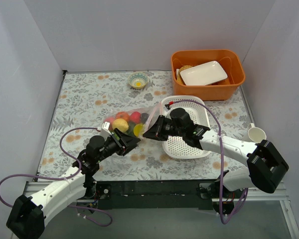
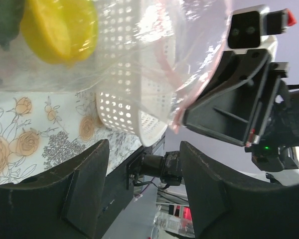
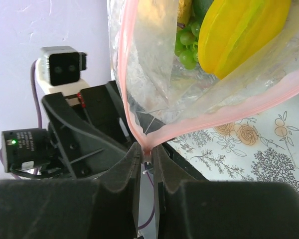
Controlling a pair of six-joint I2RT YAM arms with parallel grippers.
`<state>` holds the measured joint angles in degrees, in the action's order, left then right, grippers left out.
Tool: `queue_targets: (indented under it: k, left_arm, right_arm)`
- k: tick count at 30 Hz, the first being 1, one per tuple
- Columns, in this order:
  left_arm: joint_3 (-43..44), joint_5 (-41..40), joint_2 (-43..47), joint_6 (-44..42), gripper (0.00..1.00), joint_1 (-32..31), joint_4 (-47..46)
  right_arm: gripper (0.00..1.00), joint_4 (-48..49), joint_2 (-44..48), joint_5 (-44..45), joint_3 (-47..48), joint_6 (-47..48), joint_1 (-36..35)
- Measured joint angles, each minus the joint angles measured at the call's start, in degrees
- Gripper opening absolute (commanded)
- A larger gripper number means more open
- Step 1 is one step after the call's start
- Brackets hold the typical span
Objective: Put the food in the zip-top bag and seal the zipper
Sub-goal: Zip the zipper food storage bag at the center of the board.
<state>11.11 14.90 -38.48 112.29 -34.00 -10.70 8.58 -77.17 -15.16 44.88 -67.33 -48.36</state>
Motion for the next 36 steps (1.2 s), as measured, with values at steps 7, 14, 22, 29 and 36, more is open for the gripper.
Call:
queue_targets:
  k: [7, 14, 22, 29, 36]
  left_arm:
    - [-3.02, 0.37, -3.76, 1.99, 0.59, -0.42, -6.54]
    - [-3.23, -0.13, -5.31, 2.32, 0.63, -0.63, -13.38]
    - [-4.44, -0.55, -9.05, 2.60, 0.41, -0.63, -19.15]
    - [-4.48, -0.92, -12.20, 2.78, 0.40, -0.63, -23.17]
    - [-4.46, -1.68, -13.73, 2.73, 0.49, -0.63, -24.83]
  right_arm:
    - [0.06, 0.66, -0.26, -0.26, 0.02, 0.00, 0.02]
    - [0.06, 0.66, -0.26, -0.28, 0.02, 0.02, 0.02]
    - [0.06, 0.68, -0.26, -0.90, 0.02, 0.02, 0.02]
    - [0.05, 0.92, -0.26, -1.31, 0.00, -0.04, 0.20]
    - [0.05, 1.88, -0.24, -1.51, -0.55, -0.24, 0.37]
